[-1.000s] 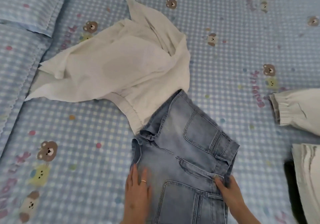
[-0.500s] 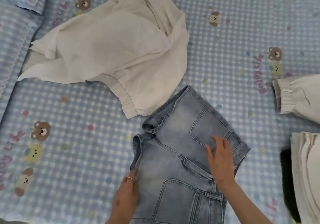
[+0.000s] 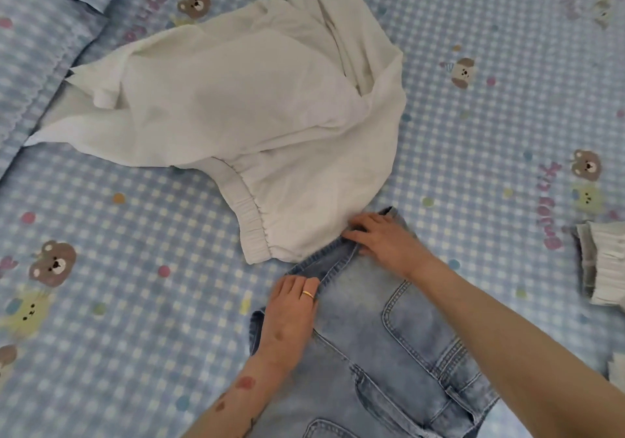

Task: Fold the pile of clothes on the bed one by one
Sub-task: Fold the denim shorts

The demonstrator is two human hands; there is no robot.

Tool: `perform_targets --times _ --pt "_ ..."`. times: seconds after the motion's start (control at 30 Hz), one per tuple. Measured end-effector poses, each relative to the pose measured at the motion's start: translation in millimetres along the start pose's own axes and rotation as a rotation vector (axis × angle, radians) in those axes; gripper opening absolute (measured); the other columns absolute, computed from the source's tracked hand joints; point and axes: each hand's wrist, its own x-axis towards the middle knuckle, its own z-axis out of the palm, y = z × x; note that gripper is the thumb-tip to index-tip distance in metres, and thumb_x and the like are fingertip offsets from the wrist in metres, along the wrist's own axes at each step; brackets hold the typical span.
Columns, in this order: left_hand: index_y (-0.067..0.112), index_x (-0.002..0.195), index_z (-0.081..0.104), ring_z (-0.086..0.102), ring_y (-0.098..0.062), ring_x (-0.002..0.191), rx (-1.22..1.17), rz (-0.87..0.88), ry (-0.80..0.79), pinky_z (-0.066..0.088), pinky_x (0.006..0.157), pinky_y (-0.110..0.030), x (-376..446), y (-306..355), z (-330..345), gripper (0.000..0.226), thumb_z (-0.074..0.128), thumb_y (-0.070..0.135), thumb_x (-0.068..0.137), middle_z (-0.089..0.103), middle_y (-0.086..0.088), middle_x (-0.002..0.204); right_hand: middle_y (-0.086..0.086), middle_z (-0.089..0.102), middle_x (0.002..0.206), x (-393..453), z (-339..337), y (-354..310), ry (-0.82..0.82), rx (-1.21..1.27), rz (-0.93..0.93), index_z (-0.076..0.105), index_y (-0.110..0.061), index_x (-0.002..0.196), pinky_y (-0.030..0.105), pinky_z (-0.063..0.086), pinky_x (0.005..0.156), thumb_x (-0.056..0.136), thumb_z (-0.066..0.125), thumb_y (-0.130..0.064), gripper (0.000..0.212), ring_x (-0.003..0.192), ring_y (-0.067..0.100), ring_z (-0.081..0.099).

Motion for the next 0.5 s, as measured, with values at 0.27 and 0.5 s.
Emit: perform_targets --times 0.27,0.5 --pt "0.024 0.095 0.058 0.055 -0.014 0.083 -0.520 -0.488 -0.064 0.046 0.075 -0.030 -8 -27 11 0.006 0.061 0.028 0.090 0.061 0.009 0.077 -0.002 0.055 0.119 18 5 18 0.006 0.084 -0.121 0.064 -0.025 0.095 0.036 0.030 0.099 0.087 0.059 -0.045 0.021 0.113 0.021 0.048" --pt "0.026 0.082 0.063 0.053 -0.013 0.083 -0.410 -0.529 -0.173 0.040 0.087 -0.040 -20 -41 -1 0.009 0.068 0.020 0.084 0.061 0.011 0.078 -0.002 0.053 0.113 26 -5 41 -0.034 0.118 0.028 0.057 -0.018 0.095 0.036 0.032 0.093 0.092 0.053 -0.038 0.021 0.110 0.021 0.047"
